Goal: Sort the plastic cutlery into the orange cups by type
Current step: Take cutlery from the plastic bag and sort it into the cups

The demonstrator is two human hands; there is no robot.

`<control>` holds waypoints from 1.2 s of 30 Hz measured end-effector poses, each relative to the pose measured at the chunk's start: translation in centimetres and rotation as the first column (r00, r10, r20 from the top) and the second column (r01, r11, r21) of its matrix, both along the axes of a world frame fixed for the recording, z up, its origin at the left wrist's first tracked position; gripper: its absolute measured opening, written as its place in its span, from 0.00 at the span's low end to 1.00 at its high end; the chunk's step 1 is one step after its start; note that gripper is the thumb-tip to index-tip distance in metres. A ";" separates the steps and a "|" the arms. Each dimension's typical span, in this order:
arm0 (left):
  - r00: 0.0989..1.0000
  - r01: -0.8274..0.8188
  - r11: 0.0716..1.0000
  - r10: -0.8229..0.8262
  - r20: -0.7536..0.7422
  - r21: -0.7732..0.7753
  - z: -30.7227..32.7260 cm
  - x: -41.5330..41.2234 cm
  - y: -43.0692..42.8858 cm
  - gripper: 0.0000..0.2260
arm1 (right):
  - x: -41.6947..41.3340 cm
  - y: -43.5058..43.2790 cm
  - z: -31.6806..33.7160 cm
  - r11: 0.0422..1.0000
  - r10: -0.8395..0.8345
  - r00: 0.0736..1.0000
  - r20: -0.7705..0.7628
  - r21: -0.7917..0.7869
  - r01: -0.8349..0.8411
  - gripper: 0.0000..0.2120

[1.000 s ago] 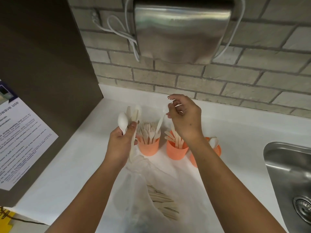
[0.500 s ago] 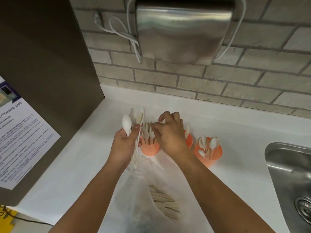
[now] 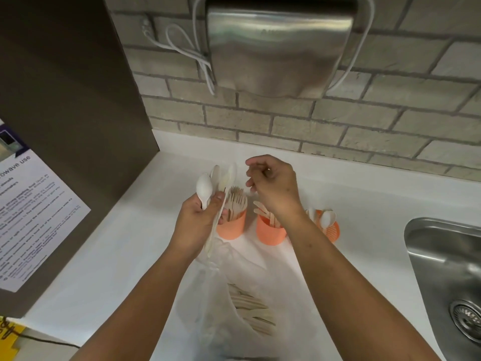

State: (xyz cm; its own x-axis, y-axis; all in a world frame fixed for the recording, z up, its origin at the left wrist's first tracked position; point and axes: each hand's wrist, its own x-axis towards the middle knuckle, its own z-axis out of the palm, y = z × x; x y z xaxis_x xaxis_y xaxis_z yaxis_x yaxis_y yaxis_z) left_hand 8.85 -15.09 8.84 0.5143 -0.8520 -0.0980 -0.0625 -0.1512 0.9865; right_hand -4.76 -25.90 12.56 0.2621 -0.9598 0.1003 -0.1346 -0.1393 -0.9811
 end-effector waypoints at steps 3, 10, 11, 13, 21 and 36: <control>0.999 0.036 0.999 -0.036 0.035 -0.001 -0.2 -0.4 -0.2 0.13 | 0.1 0.0 0.3 0.997 0.083 0.994 -0.073 0.005 -0.083 0.05; 0.986 0.007 0.999 -0.015 -0.163 -0.052 -0.1 -1.6 -0.9 0.08 | -2.7 -0.1 0.7 0.990 -0.118 0.993 0.009 -0.080 0.118 0.10; 0.976 -0.001 0.999 -0.010 -0.219 -0.051 0.1 -1.6 -1.0 0.08 | -3.8 -0.2 0.7 0.980 -0.163 0.987 0.018 -0.113 0.164 0.11; 0.927 0.028 0.998 -0.044 -0.372 -0.048 0.4 -1.9 -1.2 0.09 | -6.1 -0.4 0.8 0.951 -0.240 0.971 0.000 -0.200 0.235 0.11; 0.823 0.262 0.965 -0.236 -0.517 -0.023 0.7 -5.4 -2.3 0.11 | -14.2 0.0 -0.1 0.762 -0.470 0.847 -0.249 -0.598 0.247 0.11; 0.757 0.442 0.896 -0.395 -0.520 -0.037 0.4 -9.7 -2.3 0.05 | -10.6 3.4 -0.6 0.980 -0.196 0.958 -0.209 -0.075 0.184 0.06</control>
State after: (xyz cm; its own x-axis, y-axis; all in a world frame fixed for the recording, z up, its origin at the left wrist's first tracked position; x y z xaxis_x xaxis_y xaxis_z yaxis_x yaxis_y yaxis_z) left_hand -0.87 -17.35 9.21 -0.0342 -0.9469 -0.3197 0.3601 -0.3101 0.8799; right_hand -15.36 -22.47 11.95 0.0966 -0.9887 0.1151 -0.3701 -0.1430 -0.9179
